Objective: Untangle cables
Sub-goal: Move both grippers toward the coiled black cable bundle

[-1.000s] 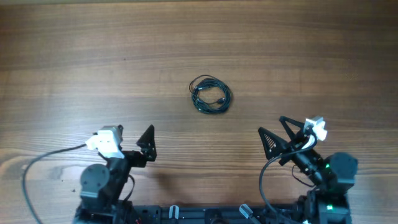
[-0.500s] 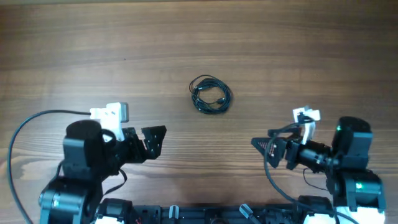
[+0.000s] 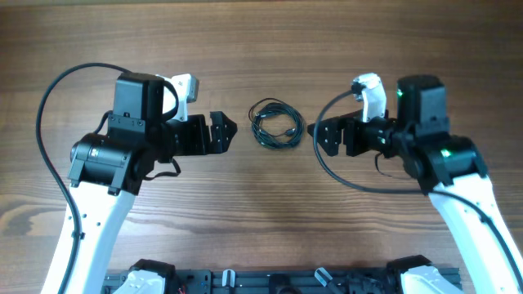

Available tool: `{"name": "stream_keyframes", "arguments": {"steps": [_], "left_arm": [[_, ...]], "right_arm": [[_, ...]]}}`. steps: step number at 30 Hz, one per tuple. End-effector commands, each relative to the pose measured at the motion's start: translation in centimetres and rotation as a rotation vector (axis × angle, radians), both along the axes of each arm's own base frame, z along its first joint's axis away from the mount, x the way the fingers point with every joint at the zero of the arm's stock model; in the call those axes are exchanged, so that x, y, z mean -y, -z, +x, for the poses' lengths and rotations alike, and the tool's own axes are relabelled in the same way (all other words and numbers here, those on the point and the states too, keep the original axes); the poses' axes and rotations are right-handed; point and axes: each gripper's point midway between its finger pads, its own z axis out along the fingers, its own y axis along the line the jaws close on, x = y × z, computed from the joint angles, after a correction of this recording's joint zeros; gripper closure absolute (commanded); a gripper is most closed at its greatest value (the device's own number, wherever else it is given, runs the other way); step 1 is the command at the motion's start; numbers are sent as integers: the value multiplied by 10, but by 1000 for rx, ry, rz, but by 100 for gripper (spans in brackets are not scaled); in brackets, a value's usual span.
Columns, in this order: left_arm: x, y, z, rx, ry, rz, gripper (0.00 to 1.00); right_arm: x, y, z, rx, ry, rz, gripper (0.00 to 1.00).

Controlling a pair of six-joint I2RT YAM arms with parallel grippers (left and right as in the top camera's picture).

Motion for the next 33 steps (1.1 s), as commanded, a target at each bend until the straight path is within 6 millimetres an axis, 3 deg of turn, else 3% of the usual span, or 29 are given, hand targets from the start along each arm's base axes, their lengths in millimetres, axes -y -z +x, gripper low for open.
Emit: {"name": "stream_keyframes", "arguments": {"steps": [1, 4, 8, 14, 16, 21, 24, 26, 30, 33], "left_arm": [[-5, -4, 7, 45, 20, 42, 0], [-4, 3, 10, 22, 17, 44, 0], [-4, 4, 9, 13, 20, 46, 0], [-21, 9, 15, 27, -40, 130, 0], [-26, 10, 17, 32, -59, 160, 0], [-33, 20, 5, -30, -68, 198, 0], [-34, 21, 2, -43, -67, 201, 0], [-34, 21, 3, -37, -68, 199, 0], [-34, 22, 1, -49, -66, 202, 0], [-35, 23, -2, -59, -65, 204, 0]], "right_arm": [[-4, 47, 21, -69, -20, -107, 9], [-21, 82, 31, -124, -64, -125, 9], [-42, 101, 39, -89, -139, -147, 20], [-78, 145, 11, -19, -337, -366, 22], [-90, 149, 11, 44, -380, -415, 22], [-108, 143, 36, 194, -360, -426, 18], [-112, 158, 41, 134, -294, -393, 15], [-116, 173, 41, 78, -273, -359, 18], [-122, 193, 42, 50, -280, -340, 36], [-126, 193, 51, 85, -267, -330, 35]]}}
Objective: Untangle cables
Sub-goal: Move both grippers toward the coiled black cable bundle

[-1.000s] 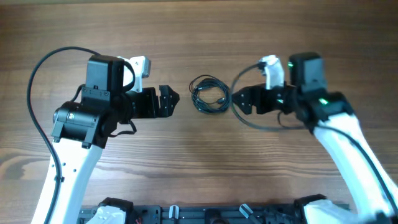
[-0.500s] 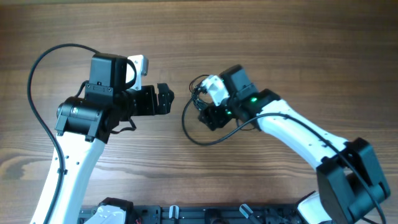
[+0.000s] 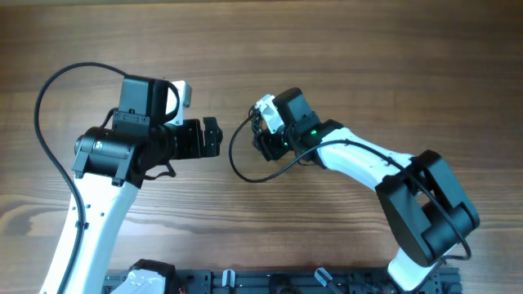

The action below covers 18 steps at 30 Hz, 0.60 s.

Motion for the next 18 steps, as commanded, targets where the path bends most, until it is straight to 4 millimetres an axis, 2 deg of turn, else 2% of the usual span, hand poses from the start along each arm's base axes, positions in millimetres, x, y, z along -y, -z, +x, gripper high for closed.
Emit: {"name": "stream_keyframes", "arguments": {"steps": [1, 3, 6, 13, 15, 16, 17, 18], "left_arm": [[-1, -5, 2, 15, 12, 6, 0], [3, -5, 1, 11, 23, -14, 0], [4, -6, 0, 10, 26, -19, 0], [4, -6, 0, 10, 26, -19, 0], [4, -6, 0, 10, 26, -19, 0], [4, -6, 0, 9, 26, -19, 0], [4, -6, 0, 9, 26, -19, 0], [4, -6, 0, 10, 26, -19, 0]], "right_arm": [[-1, 7, 8, 14, 29, 9, 35], [4, 5, 18, 55, 59, -12, 36], [11, 13, 24, 58, 83, -33, 40], [18, 41, 21, 8, 92, -66, 47], [17, 43, 20, -1, 92, -65, 60], [17, 43, 20, -10, 107, -55, 71], [16, 41, 21, -7, 110, -50, 86], [16, 40, 21, -13, 124, -43, 96]]}}
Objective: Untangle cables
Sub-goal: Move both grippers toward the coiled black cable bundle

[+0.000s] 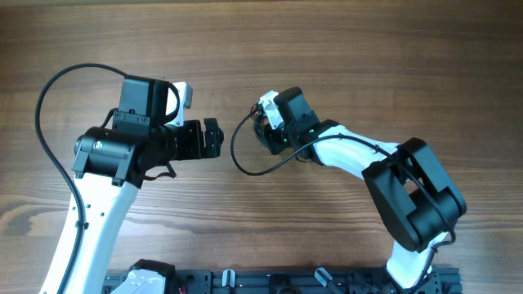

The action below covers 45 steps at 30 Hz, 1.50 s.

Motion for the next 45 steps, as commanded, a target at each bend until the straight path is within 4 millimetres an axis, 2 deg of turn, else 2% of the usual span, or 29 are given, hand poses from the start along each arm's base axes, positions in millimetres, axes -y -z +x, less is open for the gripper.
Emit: {"name": "stream_keyframes", "arguments": {"steps": [1, 4, 9, 13, 15, 17, 19, 21, 22, 25, 31, 32, 33, 35, 37, 45], "left_arm": [[1, -6, 2, 17, 18, -7, 0], [1, -6, 2, 17, 18, -6, 0], [1, -5, 1, 12, 18, -5, 0], [1, -5, 0, 9, 18, -5, 0], [1, -4, 0, 8, 18, -5, 0], [1, -4, 0, 8, 18, -5, 0], [1, -4, 0, 8, 18, -4, 0], [1, -4, 0, 8, 18, -5, 0], [1, -4, 0, 7, 18, -5, 0], [1, -4, 0, 6, 18, -4, 0], [1, -4, -1, 5, 18, -4, 0], [1, -4, -1, 5, 18, -4, 0], [1, -4, -1, 4, 18, -4, 0], [1, -3, -2, -3, 18, -2, 0], [0, -3, -3, -7, 18, -1, 0], [0, -3, -3, -7, 18, -1, 0]], "right_arm": [[7, 14, -1, -42, 62, -14, 96], [6, 6, 0, -50, 92, 11, 96], [1, -22, -3, -34, 73, 56, 96], [17, -50, 2, 29, 126, 11, 95], [17, -66, 1, 52, 123, 26, 94], [17, -86, 1, 85, 123, 50, 85], [17, -103, 0, 113, 122, 71, 63], [18, -108, -1, 118, 122, 75, 57], [18, -107, -3, 110, 120, 74, 50], [20, -103, -7, 82, 129, 69, 50], [14, -94, -13, 56, 76, 67, 69], [14, -85, -13, 46, 66, 50, 74], [15, -67, -14, 8, 67, 27, 75], [15, -41, -17, -39, 64, -6, 72], [11, -26, -17, -62, 54, -3, 71], [0, -15, -8, -55, 57, 41, 66]]}}
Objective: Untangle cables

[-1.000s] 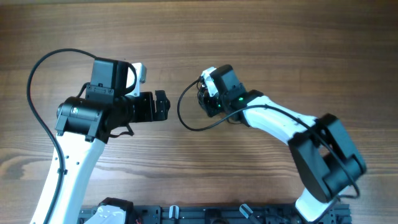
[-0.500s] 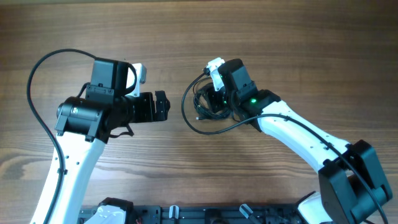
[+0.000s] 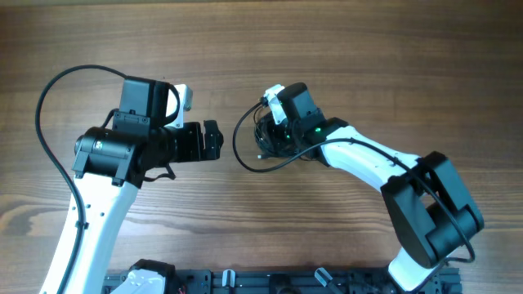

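Note:
The tangled black cables [image 3: 264, 137] lie as a small bundle at the table's middle, mostly covered by my right wrist. My right gripper [image 3: 274, 135] points down onto the bundle. Its fingers are hidden under the wrist housing, so I cannot tell whether they grip the cables. My left gripper [image 3: 214, 140] hovers a short way left of the bundle, facing it with its jaws apart and nothing between them.
The right arm's own black lead [image 3: 239, 151] loops out to the left of the bundle, between the two grippers. The wooden table [image 3: 343, 49] stretches all around. A dark rail [image 3: 270, 282] runs along the front edge.
My right wrist has shifted slightly right and away over the bundle, and a bit more of the cables shows at its lower left. The left arm has not moved.
At first both grippers flanked the coiled cables, each apart from them. Then my right arm had reached across so its wrist sat over the coil, and my left gripper had drawn slightly left. The right wrist has stayed over the bundle since, with small shifts.

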Available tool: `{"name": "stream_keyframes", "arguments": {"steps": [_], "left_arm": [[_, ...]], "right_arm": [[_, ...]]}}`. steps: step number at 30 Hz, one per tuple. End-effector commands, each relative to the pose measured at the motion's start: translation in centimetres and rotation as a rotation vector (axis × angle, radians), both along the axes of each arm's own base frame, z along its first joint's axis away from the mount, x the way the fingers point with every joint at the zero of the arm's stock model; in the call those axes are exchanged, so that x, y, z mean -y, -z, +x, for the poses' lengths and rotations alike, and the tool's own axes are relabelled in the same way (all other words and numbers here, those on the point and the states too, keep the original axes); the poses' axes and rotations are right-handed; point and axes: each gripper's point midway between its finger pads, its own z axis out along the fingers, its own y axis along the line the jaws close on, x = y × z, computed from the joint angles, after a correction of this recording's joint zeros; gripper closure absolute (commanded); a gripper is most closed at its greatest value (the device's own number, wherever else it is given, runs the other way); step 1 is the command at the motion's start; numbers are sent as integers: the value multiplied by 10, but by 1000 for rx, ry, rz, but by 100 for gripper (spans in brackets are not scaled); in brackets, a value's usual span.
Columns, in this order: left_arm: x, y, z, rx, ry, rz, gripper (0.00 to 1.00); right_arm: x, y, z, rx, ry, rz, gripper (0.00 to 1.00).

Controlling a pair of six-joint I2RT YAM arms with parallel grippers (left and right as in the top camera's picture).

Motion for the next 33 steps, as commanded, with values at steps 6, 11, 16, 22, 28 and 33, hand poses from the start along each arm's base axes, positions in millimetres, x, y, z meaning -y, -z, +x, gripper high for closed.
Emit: {"name": "stream_keyframes", "arguments": {"steps": [6, 11, 16, 22, 28, 33], "left_arm": [[1, -5, 2, 17, 18, -6, 0], [1, -5, 2, 17, 18, -6, 0], [1, -5, 2, 17, 19, -6, 0], [1, -5, 2, 17, 19, -6, 0], [1, -5, 1, 13, 19, -5, 0], [-1, -1, -7, -26, 19, 3, 0]], "right_arm": [[-8, 46, -14, -115, -33, 9, 64], [-8, 48, -15, -122, -29, 8, 84], [-10, 30, -12, -116, 4, 45, 96], [-18, -82, -1, 96, -7, 186, 96], [-19, -136, 10, 215, 42, 290, 96], [42, -133, 51, 290, 412, 189, 96]]}}
